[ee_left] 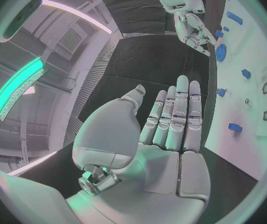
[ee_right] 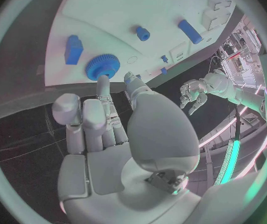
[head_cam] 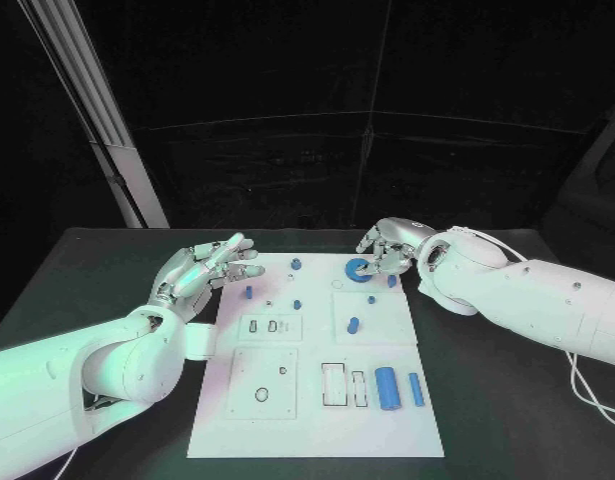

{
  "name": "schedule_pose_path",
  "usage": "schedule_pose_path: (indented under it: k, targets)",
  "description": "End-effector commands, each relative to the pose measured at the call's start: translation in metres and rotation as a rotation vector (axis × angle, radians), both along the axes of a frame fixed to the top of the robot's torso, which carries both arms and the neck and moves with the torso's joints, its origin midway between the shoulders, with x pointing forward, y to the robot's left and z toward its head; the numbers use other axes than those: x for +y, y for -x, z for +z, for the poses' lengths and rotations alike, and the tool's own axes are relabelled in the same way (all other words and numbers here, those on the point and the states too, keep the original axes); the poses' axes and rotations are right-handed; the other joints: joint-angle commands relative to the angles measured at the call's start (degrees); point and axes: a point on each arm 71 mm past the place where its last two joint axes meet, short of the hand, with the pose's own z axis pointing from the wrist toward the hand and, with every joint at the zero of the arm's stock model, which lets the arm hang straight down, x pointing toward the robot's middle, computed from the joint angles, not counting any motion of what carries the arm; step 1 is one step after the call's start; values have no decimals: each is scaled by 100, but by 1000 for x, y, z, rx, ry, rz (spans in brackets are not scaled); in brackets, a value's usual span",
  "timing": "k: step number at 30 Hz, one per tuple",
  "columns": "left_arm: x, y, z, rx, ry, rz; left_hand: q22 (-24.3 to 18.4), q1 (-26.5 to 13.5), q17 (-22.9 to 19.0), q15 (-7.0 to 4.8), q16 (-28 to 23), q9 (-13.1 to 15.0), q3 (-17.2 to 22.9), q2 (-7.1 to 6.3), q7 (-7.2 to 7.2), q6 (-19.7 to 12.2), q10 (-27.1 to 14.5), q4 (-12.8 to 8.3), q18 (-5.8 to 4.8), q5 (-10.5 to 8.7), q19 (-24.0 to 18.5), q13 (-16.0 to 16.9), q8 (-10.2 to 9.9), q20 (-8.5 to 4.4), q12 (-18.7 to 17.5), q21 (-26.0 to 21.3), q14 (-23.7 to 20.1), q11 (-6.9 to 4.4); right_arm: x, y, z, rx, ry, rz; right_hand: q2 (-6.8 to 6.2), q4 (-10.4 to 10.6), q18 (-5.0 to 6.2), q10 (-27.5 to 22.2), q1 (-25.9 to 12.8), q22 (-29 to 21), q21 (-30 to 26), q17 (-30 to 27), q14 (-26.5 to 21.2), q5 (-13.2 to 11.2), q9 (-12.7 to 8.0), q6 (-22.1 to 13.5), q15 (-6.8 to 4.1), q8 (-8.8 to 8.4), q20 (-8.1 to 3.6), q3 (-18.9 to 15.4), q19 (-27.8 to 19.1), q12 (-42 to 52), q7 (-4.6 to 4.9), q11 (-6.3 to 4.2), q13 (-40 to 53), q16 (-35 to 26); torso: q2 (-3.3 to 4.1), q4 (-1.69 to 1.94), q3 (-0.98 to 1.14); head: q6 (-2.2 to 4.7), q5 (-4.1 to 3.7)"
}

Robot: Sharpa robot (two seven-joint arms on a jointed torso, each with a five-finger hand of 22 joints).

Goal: Assemble the parts on the task board

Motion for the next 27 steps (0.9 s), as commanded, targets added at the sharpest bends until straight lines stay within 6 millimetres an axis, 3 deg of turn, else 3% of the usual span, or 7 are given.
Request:
schedule_pose_path:
  k: [1, 11, 27]
  targets:
    - [-2, 0, 2, -11, 16, -16, -5, 27, 9, 12, -3, -4, 2, 16, 6, -37, -39, -39, 85, 13, 48, -6, -25, 6, -37, -28, 23, -21, -3, -1, -5, 77, 18, -34, 16, 249, -125, -151, 195, 52, 55, 4, 46, 34, 8, -46, 16, 44, 23, -155, 32, 197, 15, 9, 265, 45, 7, 8, -3, 12, -20]
    - [-2, -1, 1, -10, 17, -19, -5, 27, 9, 12, -3, -4, 2, 16, 6, -37, -39, -39, 85, 13, 48, -6, -25, 6, -37, -28, 23, -21, 0, -6, -9, 92, 47, -38, 32, 533, -178, -138, 438, 399, 251, 134, 71, 157, 8, -84, 31, 79, 25, -287, 186, 714, 20, 12, 830, 182, 9, 29, -11, -3, -30]
    - [-3, -1, 1, -4, 19, -26, -9, 33, 11, 12, -6, -3, 8, 14, 6, -40, -40, -49, 85, 12, 50, -5, -23, 6, -38, -33, 21, -20, 4, -11, -12, 96, 63, -41, 146, 686, -262, 343, 593, 884, 522, 448, 126, 232, 18, -13, 27, 174, 26, -368, 413, 2316, 5, 4, 2466, 471, 14, 21, -9, -26, -21]
